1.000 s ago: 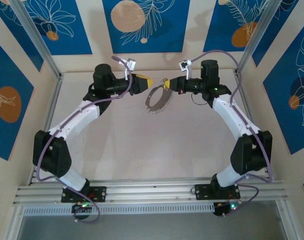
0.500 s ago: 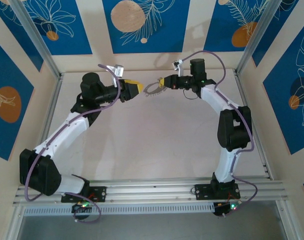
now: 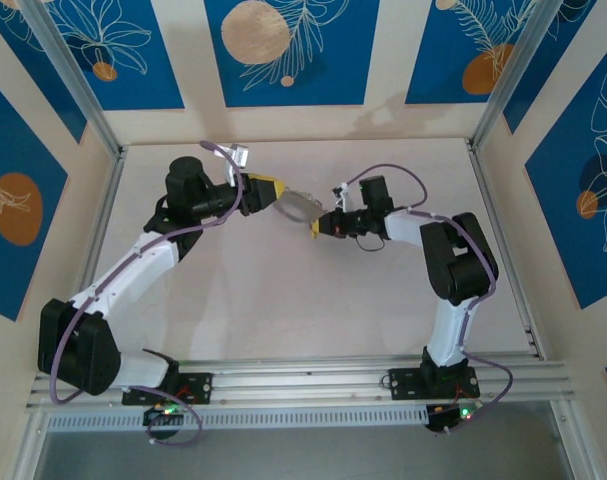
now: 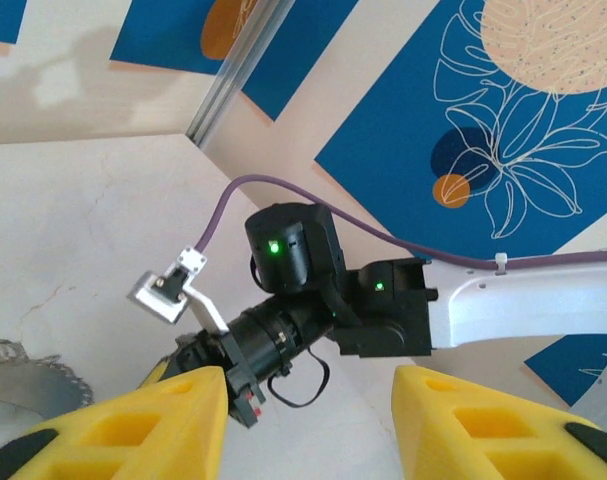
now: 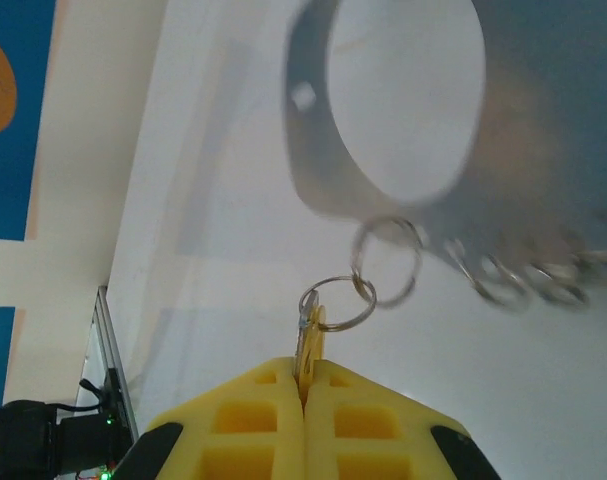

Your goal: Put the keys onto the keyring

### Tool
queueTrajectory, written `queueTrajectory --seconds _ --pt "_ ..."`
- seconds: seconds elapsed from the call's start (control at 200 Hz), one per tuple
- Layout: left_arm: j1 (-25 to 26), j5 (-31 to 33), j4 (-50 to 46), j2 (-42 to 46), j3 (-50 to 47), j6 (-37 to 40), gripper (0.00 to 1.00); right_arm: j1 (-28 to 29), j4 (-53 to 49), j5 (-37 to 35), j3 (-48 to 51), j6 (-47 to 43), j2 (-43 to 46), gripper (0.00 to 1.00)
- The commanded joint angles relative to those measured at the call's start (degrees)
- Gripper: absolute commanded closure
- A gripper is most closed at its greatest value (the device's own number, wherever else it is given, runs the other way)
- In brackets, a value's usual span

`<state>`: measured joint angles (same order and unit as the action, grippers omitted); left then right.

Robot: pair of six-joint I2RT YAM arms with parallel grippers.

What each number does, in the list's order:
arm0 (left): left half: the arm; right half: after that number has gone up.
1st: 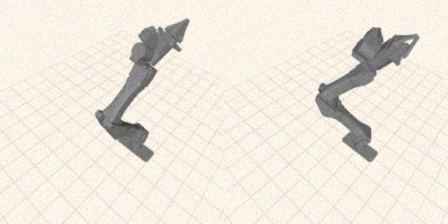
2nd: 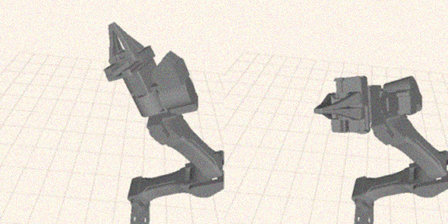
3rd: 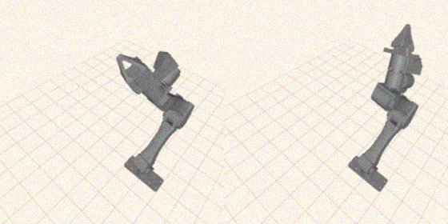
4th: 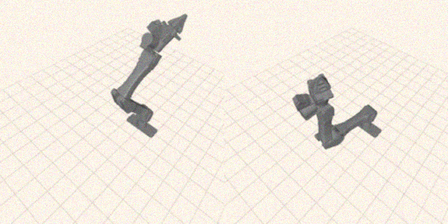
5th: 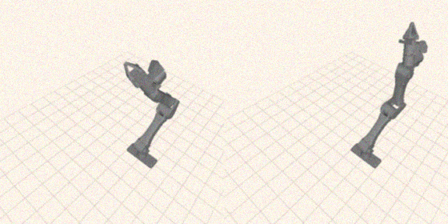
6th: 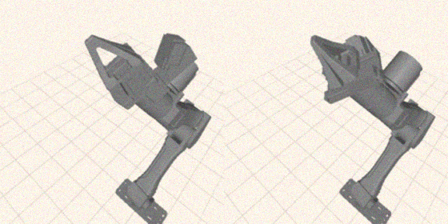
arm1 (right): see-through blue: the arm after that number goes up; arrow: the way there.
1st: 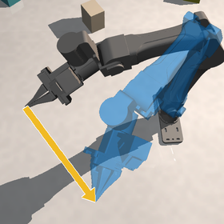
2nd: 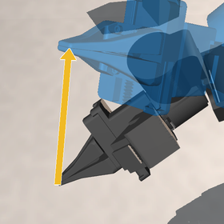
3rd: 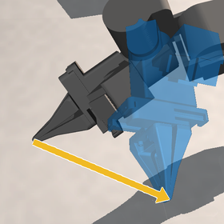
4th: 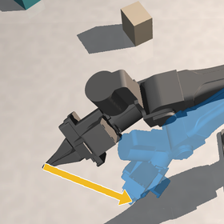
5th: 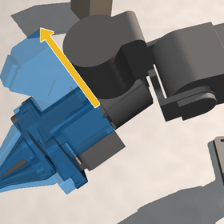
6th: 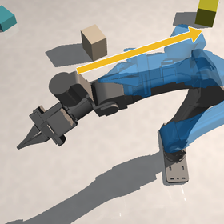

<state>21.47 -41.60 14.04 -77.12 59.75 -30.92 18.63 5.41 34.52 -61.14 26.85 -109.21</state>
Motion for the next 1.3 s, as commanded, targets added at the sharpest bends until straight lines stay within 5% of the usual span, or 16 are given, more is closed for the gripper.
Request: queueTrajectory --seconds 0.0,0.175,0.325,0.51,0.575,0.66,0.76,0.92,1.09,1.295 --pt "-0.57 1.23 1.11 2.79 -1.58 0.37 0.53 1.94 3.32 -0.47 2.08 1.84 1.66 1.0" --pt "-0.55 2.4 2.08 4.67 -4.31 -0.03 0.53 4.85 2.59 -1.08 3.48 2.28 0.49 1.0" --pt "-0.51 2.56 1.75 5.88 -5.44 -0.4 0.53 6.5 1.53 -0.8 6.4 2.04 3.5 0.65" --pt "-0.54 3.66 -2.67 7.97 -4.43 1.28 0.5 5.33 -0.38 -2.06 12.08 1.74 16.36 0.49" --pt "-0.54 4.96 -3.96 8.85 -4.42 1.43 0.44 4.51 -2.86 -3.76 12.63 1.28 21.61 0.43" --pt "-0.51 7.0 -4.49 10.49 -4.97 0.62 0.24 2.85 -6.34 -5.72 12.64 0.8 27.94 0.3" --pt "-0.59 13.18 -6.97 13.67 -5.71 0.74 0.0 0.55 -11.24 -10.53 11.13 -0.15 34.88 0.0" --pt "-0.65 29.17 -14.8 20.42 -5.53 8.77 0.0 -4.04 -17.57 -25.67 7.27 -2.24 41.85 0.01" --pt "-0.94 52.8 -18.29 23.71 -5.81 20.85 0.0 -10.17 -15.12 -41.63 5.85 -3.18 42.37 0.01" --pt "-3.75 58.59 -2.02 24.57 -17.9 32.9 0.0 -15.37 -7.91 -51.33 9.18 -5.63 36.69 0.01"
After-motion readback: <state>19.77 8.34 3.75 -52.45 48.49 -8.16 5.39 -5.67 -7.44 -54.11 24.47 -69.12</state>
